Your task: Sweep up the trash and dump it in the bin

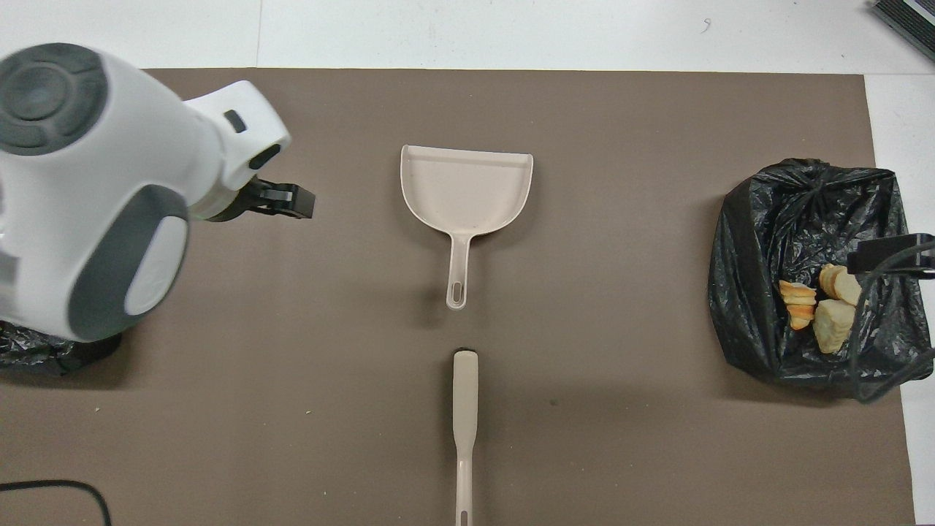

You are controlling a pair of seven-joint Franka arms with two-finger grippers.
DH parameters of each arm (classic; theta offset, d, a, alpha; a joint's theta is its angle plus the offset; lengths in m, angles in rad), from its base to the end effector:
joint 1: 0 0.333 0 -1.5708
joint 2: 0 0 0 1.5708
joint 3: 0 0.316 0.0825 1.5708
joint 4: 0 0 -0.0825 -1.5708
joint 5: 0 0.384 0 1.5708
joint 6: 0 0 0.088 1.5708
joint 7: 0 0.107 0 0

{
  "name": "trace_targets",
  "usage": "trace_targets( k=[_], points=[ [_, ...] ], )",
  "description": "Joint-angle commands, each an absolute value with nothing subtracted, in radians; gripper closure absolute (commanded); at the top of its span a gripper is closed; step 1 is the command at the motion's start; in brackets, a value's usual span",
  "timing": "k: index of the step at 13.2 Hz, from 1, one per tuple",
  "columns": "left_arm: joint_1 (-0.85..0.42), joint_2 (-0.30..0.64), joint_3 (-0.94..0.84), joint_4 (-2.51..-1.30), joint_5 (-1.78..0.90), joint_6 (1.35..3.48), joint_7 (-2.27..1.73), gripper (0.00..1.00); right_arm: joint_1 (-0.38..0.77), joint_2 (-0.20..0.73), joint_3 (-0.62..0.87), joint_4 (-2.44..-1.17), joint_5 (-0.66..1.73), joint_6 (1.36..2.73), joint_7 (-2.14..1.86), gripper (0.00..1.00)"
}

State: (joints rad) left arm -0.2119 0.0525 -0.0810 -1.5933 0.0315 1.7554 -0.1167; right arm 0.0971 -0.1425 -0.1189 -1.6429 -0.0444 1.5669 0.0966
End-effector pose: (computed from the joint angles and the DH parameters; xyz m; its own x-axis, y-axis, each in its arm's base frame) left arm 0.5634 -0.1657 0.6011 0.9775 -0.1786 0.1119 -0.1782 -0.9839 -0.0142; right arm 0.5089 -0.0209 0.6654 0.9907 -0.1181 0.0678 -0.1198 -0.9926 0.0210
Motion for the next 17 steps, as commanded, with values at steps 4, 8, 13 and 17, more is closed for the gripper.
trace_targets(
  k=[4,8,13,17],
  points=[
    [-0.066,-0.091,-0.077,-1.556,-0.023,1.553,0.075,0.00,0.083,-0.150,-0.110,-1.640,-0.031,1.552,0.078,0.00],
    [-0.026,-0.048,-0.077,-1.464,-0.017,1.477,0.074,0.00,0.081,-0.150,-0.110,-1.641,-0.031,1.552,0.078,0.00],
    [-0.029,-0.003,-0.066,-1.387,-0.008,1.439,0.077,0.00,0.083,-0.150,-0.110,-1.641,-0.031,1.552,0.078,0.00],
    [-0.026,-0.032,-0.074,-1.410,-0.011,1.428,0.074,0.00,0.081,-0.150,-0.110,-1.641,-0.031,1.552,0.078,0.00]
  ],
)
